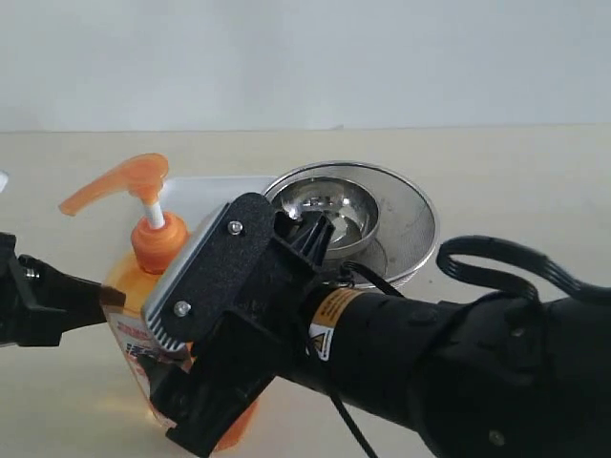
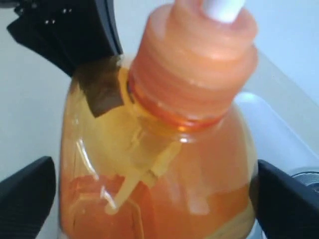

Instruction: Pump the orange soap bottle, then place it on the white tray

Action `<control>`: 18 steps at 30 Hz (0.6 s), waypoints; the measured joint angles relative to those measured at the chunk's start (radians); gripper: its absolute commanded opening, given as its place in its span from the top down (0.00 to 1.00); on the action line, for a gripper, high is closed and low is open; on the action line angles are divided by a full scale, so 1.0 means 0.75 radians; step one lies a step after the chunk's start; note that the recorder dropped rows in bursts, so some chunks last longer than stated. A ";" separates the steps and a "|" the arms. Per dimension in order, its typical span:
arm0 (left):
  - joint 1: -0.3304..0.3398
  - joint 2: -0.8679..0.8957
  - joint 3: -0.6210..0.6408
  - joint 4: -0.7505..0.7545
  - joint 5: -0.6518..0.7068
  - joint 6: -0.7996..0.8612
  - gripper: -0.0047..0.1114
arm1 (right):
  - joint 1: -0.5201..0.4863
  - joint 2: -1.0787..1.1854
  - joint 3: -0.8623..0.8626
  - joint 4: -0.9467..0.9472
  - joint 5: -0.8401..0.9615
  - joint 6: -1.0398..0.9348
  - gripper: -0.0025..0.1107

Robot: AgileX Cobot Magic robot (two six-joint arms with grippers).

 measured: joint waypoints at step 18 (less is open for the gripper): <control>0.000 0.000 0.030 -0.096 0.017 0.081 0.92 | 0.000 0.068 0.000 -0.062 -0.170 0.146 0.29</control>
